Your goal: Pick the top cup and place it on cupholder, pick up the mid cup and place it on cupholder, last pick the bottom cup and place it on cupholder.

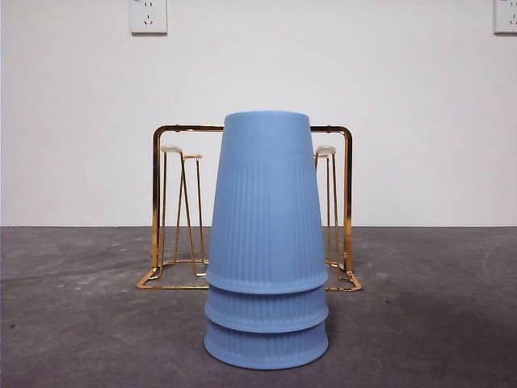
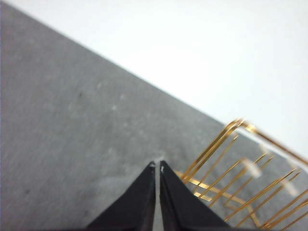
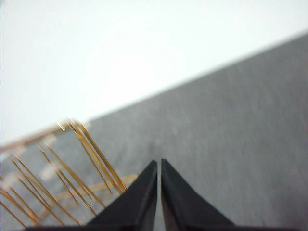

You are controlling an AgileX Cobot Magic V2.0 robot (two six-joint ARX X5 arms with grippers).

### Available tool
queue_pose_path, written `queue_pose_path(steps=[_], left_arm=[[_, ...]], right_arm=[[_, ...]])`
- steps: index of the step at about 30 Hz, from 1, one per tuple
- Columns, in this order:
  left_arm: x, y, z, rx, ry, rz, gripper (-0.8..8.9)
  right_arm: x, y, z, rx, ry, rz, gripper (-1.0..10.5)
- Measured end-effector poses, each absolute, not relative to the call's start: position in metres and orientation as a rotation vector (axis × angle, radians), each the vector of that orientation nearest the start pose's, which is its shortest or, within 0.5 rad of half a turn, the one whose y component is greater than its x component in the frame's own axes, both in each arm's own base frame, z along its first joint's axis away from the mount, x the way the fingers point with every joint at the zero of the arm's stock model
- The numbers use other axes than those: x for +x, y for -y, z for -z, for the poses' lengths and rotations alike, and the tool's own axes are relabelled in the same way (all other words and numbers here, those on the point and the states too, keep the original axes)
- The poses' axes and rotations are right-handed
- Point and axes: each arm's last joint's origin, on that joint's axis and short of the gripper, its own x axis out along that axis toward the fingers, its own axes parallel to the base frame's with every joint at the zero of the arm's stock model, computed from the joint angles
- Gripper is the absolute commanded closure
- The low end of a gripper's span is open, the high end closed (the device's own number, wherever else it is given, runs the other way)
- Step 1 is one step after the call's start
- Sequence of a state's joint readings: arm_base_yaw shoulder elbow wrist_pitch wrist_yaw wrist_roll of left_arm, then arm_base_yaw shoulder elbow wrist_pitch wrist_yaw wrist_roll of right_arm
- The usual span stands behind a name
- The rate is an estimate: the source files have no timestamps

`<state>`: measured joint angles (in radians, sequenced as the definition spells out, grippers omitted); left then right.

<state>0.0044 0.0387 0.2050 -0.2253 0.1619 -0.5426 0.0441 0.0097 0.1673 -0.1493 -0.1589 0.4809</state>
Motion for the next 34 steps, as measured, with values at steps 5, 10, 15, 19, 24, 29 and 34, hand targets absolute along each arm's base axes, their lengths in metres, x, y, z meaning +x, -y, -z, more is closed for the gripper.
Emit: queue_pose_path(steps=[5, 10, 15, 19, 24, 29, 34], left_arm=[[0.081, 0.005, -0.236, -0.545, -0.161, 0.150, 8.05], [0.084, 0.008, -0.270, -0.471, -0.253, 0.232, 8.05], [0.093, 0.011, -0.295, -0.367, -0.382, 0.336, 8.05], [0.101, 0.016, -0.312, -0.291, -0.448, 0.443, 8.05], [0.104, 0.024, -0.329, -0.199, -0.539, 0.537, 8.05], [0.103, 0.033, -0.337, -0.116, -0.653, 0.631, 8.05], [0.099, 0.040, -0.337, -0.074, -0.686, 0.703, 8.05]], right_arm=[[0.077, -0.009, -0.239, 0.472, -0.033, -0.240, 9.4], [0.077, -0.012, -0.273, 0.417, -0.118, -0.314, 9.4], [0.086, -0.015, -0.301, 0.337, -0.276, -0.415, 9.4], [0.098, -0.020, -0.316, 0.272, -0.432, -0.508, 9.4], [0.106, -0.028, -0.332, 0.182, -0.554, -0.606, 9.4], [0.107, -0.040, -0.340, 0.105, -0.609, -0.723, 9.4], [0.102, -0.052, -0.335, 0.047, -0.677, -0.832, 9.4]])
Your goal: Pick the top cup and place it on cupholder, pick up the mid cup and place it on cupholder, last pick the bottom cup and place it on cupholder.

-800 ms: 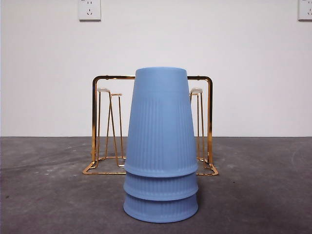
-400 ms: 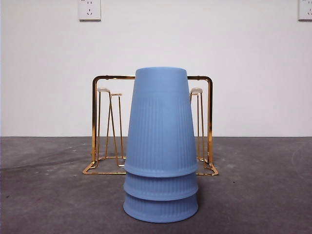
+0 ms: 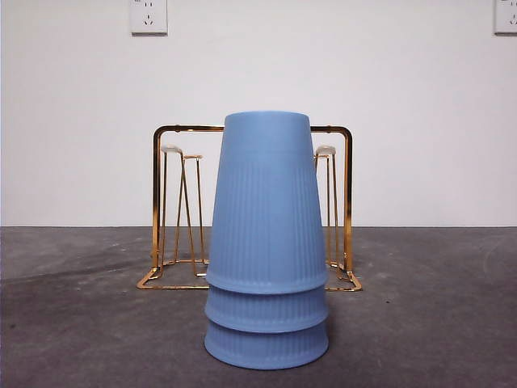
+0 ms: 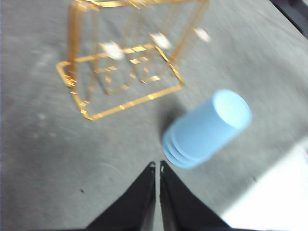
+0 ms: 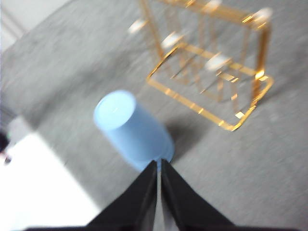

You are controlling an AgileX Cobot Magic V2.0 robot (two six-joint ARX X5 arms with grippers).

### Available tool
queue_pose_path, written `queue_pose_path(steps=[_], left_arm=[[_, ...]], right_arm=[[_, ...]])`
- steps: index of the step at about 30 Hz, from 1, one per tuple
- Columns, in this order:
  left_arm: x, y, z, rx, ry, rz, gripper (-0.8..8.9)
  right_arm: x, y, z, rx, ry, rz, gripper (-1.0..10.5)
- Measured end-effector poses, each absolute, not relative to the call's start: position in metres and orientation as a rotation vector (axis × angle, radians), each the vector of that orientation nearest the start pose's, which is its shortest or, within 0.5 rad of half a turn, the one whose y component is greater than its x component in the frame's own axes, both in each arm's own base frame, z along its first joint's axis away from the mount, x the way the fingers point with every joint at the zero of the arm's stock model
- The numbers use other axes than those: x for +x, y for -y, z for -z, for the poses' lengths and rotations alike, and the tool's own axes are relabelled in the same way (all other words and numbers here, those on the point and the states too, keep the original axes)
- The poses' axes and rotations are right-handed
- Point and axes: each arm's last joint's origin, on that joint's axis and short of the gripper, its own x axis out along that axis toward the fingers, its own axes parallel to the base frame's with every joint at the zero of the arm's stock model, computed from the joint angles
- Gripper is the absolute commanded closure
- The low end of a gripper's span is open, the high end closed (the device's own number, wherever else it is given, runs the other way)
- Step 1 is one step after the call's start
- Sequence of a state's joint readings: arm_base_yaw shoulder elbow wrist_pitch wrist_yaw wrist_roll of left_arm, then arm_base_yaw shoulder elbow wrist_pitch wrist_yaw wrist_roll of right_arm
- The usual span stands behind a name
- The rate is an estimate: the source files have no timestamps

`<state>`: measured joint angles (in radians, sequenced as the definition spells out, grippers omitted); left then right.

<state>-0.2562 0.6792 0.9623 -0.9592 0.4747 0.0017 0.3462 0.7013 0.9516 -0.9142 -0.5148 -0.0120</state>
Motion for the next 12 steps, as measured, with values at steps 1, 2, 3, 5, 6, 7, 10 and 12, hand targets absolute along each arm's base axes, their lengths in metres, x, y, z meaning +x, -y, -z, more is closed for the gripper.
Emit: queue_pose_path(steps=[1, 2, 3, 5, 6, 7, 10, 12], left_arm=[[0.0984, 0.0401, -0.3366, -0.071, -0.690, 0.709, 8.05], [0.0975, 0.0404, -0.3366, -0.067, -0.690, 0.715, 8.05], [0.0971, 0.0408, -0.3367, -0.065, -0.689, 0.719, 8.04], [0.0968, 0.0409, -0.3367, -0.062, -0.688, 0.722, 7.65], [0.0968, 0.0409, -0.3367, -0.062, -0.688, 0.722, 7.22], [0.0969, 0.0410, -0.3367, -0.063, -0.688, 0.722, 6.76], [0.0970, 0.0410, -0.3367, -0.063, -0.688, 0.722, 5.13], [0.0970, 0.0410, -0.3367, -0.063, -0.688, 0.722, 4.54]], right_arm=[[0.1015, -0.0533, -0.3345, 0.036, -0.687, -0.837, 9.4], [0.1006, -0.0547, -0.3340, 0.022, -0.692, -0.843, 9.4], [0.0997, -0.0559, -0.3338, 0.012, -0.693, -0.850, 9.4], [0.0991, -0.0570, -0.3338, 0.001, -0.692, -0.854, 9.3], [0.0990, -0.0573, -0.3337, -0.002, -0.691, -0.855, 8.9], [0.0989, -0.0575, -0.3337, -0.004, -0.691, -0.857, 8.3], [0.0991, -0.0576, -0.3337, -0.004, -0.692, -0.857, 6.0], [0.0995, -0.0577, -0.3335, -0.003, -0.693, -0.856, 5.8]])
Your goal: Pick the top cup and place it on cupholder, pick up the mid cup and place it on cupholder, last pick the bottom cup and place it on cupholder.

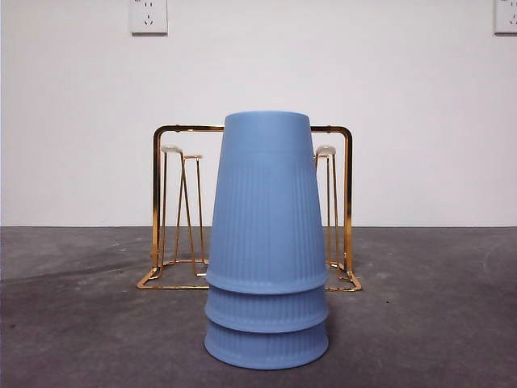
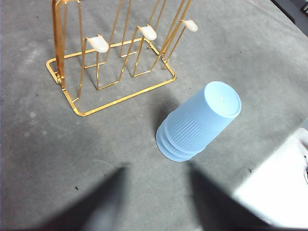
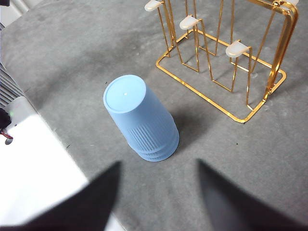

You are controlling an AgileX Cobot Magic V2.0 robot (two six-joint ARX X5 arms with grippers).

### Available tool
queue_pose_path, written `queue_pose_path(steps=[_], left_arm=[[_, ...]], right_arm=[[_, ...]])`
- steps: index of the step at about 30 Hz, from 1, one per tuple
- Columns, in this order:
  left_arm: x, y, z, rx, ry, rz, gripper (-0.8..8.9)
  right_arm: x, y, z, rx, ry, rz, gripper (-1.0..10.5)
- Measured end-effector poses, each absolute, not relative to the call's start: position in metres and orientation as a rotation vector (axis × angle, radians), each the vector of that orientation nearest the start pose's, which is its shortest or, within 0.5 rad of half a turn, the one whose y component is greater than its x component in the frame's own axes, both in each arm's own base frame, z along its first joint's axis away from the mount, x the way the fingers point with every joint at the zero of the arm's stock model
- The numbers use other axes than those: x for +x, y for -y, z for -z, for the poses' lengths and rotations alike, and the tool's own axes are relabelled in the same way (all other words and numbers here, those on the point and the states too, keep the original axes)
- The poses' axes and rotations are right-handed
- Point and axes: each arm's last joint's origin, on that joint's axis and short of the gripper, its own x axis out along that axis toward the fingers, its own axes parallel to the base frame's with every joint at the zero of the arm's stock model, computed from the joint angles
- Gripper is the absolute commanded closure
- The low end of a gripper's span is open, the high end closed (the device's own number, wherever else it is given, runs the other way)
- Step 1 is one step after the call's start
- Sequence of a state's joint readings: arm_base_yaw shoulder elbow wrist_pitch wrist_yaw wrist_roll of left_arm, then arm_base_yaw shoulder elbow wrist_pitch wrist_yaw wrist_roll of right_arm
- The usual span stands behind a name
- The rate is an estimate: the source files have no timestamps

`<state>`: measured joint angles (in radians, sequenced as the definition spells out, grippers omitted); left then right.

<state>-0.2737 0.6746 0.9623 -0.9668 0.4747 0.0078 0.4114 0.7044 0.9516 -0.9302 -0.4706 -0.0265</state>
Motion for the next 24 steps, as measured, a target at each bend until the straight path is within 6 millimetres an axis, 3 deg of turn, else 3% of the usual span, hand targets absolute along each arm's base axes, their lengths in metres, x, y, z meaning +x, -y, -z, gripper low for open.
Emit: queue_pose_path(steps=[8, 13, 19, 24], left_arm=[[0.097, 0.041, -0.337, -0.062, -0.682, 0.722, 4.36], [0.097, 0.041, -0.337, -0.062, -0.683, 0.722, 4.36], [0.097, 0.041, -0.337, -0.062, -0.682, 0.722, 4.36], [0.097, 0.041, -0.337, -0.062, -0.682, 0.722, 4.37]], right_arm=[[0.106, -0.061, -0.334, 0.006, -0.694, -0.856, 5.8], [0.116, -0.072, -0.348, 0.007, -0.706, -0.893, 5.8], [0.136, -0.099, -0.365, -0.027, -0.734, -0.972, 5.4], [0.155, -0.129, -0.358, -0.085, -0.811, -0.997, 5.2]])
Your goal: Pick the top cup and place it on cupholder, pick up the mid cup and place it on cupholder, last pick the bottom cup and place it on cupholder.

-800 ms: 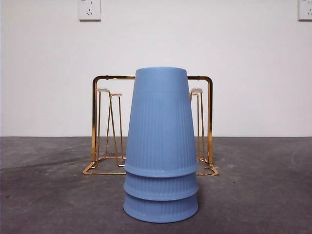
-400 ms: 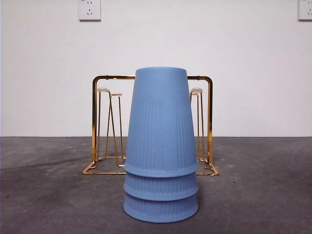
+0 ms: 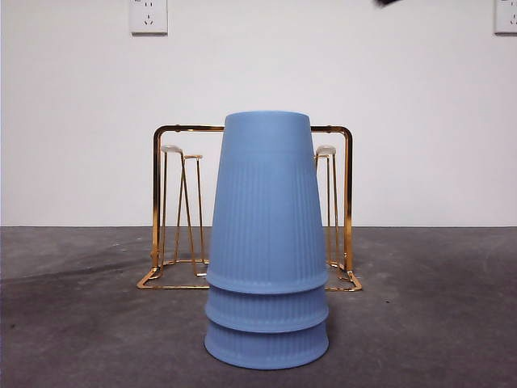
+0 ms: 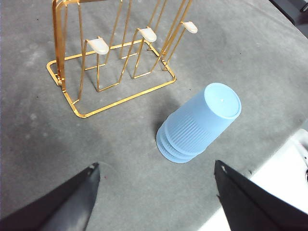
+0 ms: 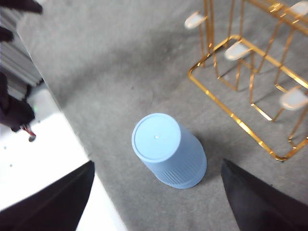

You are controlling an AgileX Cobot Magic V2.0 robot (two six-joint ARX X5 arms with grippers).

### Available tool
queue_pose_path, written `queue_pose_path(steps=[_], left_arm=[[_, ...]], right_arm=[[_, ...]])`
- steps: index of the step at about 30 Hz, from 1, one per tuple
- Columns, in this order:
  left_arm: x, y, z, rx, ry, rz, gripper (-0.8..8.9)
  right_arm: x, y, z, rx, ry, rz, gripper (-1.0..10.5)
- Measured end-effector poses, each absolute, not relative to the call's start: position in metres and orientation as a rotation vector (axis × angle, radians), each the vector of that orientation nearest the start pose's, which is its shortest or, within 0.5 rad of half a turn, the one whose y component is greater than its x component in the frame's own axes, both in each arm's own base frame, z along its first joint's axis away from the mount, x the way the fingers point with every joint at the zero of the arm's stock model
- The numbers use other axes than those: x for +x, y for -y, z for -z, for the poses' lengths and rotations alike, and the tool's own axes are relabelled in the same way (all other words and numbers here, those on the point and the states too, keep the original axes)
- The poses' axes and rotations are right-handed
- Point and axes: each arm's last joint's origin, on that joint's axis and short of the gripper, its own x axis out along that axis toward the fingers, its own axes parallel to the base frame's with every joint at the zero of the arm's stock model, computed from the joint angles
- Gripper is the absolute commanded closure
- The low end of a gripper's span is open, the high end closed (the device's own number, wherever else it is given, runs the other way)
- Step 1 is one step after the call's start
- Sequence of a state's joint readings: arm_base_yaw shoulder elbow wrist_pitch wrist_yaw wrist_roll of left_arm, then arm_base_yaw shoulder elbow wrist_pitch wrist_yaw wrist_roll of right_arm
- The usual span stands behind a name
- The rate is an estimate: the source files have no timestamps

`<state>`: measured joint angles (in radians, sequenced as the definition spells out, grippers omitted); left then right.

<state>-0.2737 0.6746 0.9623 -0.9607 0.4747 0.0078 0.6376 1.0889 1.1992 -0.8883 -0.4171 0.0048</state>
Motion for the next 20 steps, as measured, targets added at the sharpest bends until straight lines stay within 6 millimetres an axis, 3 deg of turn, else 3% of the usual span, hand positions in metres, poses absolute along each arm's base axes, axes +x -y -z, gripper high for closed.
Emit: queue_pose_path(steps=[9, 20], left_arm=[[0.097, 0.041, -0.337, -0.062, -0.683, 0.722, 4.38], [0.097, 0.041, -0.337, -0.062, -0.683, 0.722, 4.38]], right_arm=[[0.171, -0.175, -0.333, -0.183, -0.877, -1.021, 5.1], [0.184, -0.206, -0.303, -0.282, -0.953, -0.969, 5.1]])
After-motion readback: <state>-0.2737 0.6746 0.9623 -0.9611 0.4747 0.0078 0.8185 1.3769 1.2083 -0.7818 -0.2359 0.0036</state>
